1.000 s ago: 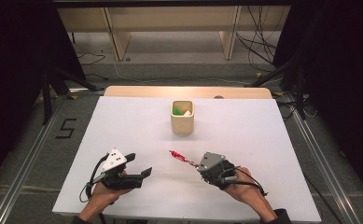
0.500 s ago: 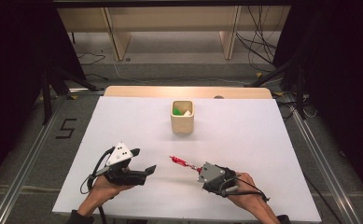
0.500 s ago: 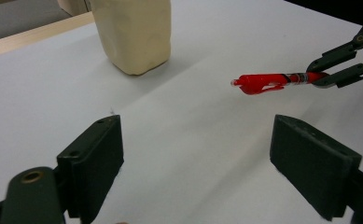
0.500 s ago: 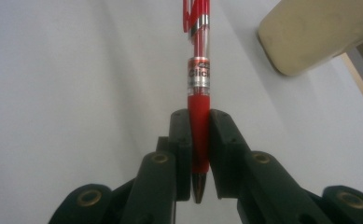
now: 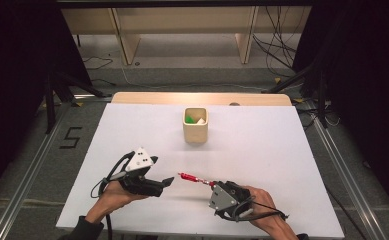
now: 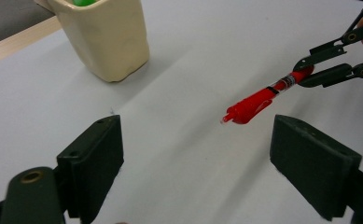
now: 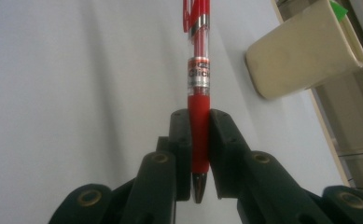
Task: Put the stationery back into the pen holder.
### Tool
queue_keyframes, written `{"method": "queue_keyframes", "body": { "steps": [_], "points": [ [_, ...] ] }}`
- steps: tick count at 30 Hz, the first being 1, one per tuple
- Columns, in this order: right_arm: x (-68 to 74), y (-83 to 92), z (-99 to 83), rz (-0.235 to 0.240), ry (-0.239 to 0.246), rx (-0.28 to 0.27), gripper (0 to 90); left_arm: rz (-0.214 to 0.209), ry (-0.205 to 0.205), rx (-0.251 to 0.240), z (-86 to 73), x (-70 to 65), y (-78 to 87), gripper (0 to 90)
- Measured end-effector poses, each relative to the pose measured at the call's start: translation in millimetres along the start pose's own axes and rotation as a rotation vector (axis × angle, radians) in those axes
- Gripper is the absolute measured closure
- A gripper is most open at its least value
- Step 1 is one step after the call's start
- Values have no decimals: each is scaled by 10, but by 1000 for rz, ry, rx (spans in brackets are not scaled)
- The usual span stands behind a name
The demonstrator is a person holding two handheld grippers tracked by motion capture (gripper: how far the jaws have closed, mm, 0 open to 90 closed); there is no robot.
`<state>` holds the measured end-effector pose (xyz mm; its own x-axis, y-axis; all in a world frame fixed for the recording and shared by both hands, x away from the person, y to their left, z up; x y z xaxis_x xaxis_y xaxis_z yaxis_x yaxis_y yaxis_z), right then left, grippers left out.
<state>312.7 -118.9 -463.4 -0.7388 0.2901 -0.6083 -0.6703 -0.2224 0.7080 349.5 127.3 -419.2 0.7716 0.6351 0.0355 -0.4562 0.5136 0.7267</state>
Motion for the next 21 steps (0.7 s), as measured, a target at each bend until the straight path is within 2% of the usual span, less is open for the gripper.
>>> {"method": "queue_keyframes", "body": {
  "steps": [7, 9, 12, 14, 21],
  "points": [
    [86, 35, 37, -100, 114, -22, 807, -11, -65, 65, 114, -104, -87, 167],
    [124, 40, 45, -124, 123, -19, 807, -23, -81, 89, 129, -136, -124, 168],
    [179, 36, 67, -188, 206, -19, 807, -38, -108, 122, 144, -184, -177, 168],
    [220, 30, 73, -220, 230, -12, 807, -47, -124, 144, 156, -210, -211, 172],
    [260, 21, 84, -264, 296, -27, 807, -79, -180, 229, 199, -272, -347, 194]
  ]
}}
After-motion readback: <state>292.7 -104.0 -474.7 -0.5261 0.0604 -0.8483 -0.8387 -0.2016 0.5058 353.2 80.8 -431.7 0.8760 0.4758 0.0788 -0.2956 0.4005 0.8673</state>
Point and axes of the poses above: each handheld gripper's, and its own axes: y roughly backward along the jaws, z roughly out of its top, x roughly to its left, the point moved 3 cm from there along -y, roughly forward along the jaws, and after that the axes turned 11 degrees about x, right-handed, at the moved point
